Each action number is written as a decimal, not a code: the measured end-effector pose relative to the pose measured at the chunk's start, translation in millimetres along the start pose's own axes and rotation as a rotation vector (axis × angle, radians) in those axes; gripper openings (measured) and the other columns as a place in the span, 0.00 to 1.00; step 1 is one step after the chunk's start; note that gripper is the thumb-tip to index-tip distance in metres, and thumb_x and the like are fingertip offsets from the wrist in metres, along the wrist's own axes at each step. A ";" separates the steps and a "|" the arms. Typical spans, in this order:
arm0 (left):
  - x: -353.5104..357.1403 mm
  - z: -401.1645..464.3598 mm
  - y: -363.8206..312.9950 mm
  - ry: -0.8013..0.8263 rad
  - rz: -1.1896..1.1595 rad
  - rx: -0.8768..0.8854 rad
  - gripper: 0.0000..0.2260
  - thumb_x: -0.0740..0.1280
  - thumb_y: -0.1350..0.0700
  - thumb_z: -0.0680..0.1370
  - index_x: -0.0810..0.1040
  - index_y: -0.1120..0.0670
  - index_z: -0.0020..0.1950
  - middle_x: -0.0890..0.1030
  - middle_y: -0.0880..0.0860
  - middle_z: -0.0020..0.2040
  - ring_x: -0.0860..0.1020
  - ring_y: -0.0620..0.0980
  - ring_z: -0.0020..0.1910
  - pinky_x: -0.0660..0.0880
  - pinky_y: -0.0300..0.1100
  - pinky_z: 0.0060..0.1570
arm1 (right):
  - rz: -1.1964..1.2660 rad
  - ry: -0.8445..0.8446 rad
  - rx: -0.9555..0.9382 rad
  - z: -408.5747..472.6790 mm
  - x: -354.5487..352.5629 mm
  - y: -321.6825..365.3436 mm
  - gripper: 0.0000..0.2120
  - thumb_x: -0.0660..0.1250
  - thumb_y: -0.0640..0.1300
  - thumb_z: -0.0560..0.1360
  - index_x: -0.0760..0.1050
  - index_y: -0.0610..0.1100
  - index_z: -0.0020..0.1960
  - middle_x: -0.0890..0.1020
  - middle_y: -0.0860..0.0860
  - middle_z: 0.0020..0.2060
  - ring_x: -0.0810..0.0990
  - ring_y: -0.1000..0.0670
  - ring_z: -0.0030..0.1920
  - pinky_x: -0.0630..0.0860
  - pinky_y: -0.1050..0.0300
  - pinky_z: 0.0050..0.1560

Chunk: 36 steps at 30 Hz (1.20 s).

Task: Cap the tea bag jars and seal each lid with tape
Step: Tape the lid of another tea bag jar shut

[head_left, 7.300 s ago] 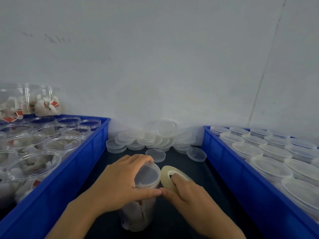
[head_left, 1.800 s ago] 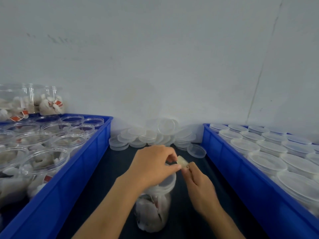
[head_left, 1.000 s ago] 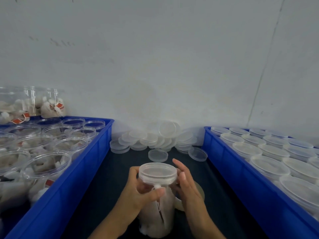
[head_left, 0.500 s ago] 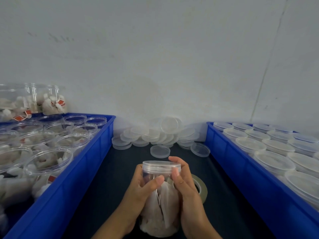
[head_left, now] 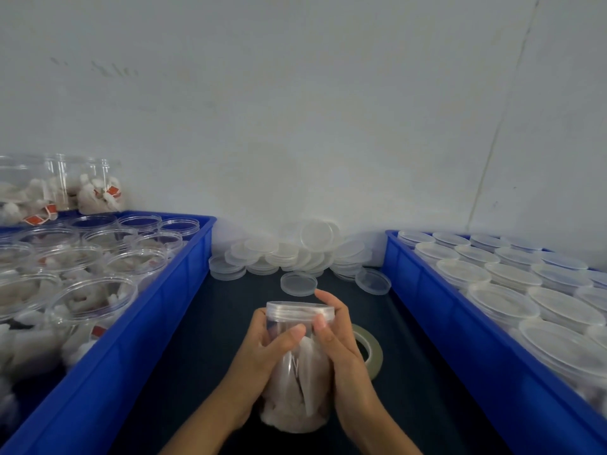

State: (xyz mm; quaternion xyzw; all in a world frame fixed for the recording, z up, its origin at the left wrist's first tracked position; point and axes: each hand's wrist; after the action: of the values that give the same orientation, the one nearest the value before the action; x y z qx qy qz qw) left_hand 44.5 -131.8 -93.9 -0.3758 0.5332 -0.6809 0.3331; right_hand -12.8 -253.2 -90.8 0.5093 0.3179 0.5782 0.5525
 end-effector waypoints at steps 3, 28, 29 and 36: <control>2.1 -1.2 -2.2 0.003 0.051 -0.005 0.28 0.74 0.46 0.63 0.72 0.51 0.61 0.84 0.44 0.50 0.83 0.42 0.48 0.78 0.32 0.40 | -0.056 -0.022 0.040 -1.7 -4.8 2.4 0.19 0.63 0.55 0.74 0.69 0.64 0.64 0.82 0.58 0.55 0.81 0.55 0.57 0.79 0.61 0.50; 153.9 -22.0 -94.2 0.139 0.361 0.387 0.41 0.80 0.38 0.55 0.74 0.50 0.64 0.75 0.52 0.62 0.77 0.45 0.58 0.77 0.38 0.51 | -0.343 -0.356 -0.130 -85.1 -69.7 176.9 0.36 0.78 0.38 0.65 0.66 0.47 0.69 0.77 0.51 0.58 0.76 0.53 0.59 0.76 0.58 0.58; 170.4 -24.0 -103.6 0.128 0.380 0.425 0.41 0.78 0.36 0.54 0.73 0.48 0.64 0.73 0.49 0.61 0.76 0.43 0.58 0.75 0.35 0.50 | -0.373 -0.379 -0.160 -91.7 -76.5 193.0 0.38 0.78 0.41 0.63 0.66 0.47 0.69 0.76 0.51 0.59 0.76 0.52 0.60 0.76 0.55 0.60; 296.0 -38.6 -133.2 0.304 0.366 0.596 0.40 0.80 0.47 0.63 0.66 0.50 0.71 0.71 0.50 0.65 0.75 0.48 0.60 0.75 0.50 0.60 | -0.643 -0.628 -0.375 -150.2 -147.3 269.7 0.44 0.77 0.52 0.54 0.66 0.50 0.67 0.76 0.53 0.60 0.75 0.52 0.59 0.74 0.59 0.54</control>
State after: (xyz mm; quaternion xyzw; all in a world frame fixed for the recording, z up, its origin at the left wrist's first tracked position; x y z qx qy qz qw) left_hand -142.8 -338.4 76.8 -0.0558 0.4136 -0.7831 0.4611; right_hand -258.1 -416.2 83.2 0.4267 0.1674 0.2438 0.8547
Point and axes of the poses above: each hand's wrist, its own z-axis towards the middle knuckle, its own x-axis out of the palm, y = z × x
